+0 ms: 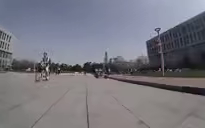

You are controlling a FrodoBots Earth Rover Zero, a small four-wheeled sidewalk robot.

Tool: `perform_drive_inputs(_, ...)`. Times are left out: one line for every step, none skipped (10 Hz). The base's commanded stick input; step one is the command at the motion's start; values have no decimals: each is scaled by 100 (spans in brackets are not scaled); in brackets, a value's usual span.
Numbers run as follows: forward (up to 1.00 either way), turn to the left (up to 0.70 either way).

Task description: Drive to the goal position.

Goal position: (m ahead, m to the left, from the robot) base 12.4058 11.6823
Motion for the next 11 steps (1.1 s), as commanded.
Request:
perform_drive_inputs(100, 1)
perform_drive_inputs(100, 9)
perform_drive_inputs(100, 20)
perform_drive_inputs(100, 40)
perform_drive_inputs(100, 40)
perform_drive_inputs(100, 40)
perform_drive_inputs(100, 40)
perform_drive_inputs(100, 40)
perform_drive_inputs(100, 1)
perform_drive_inputs(100, 0)
perform_drive_inputs(100, 0)
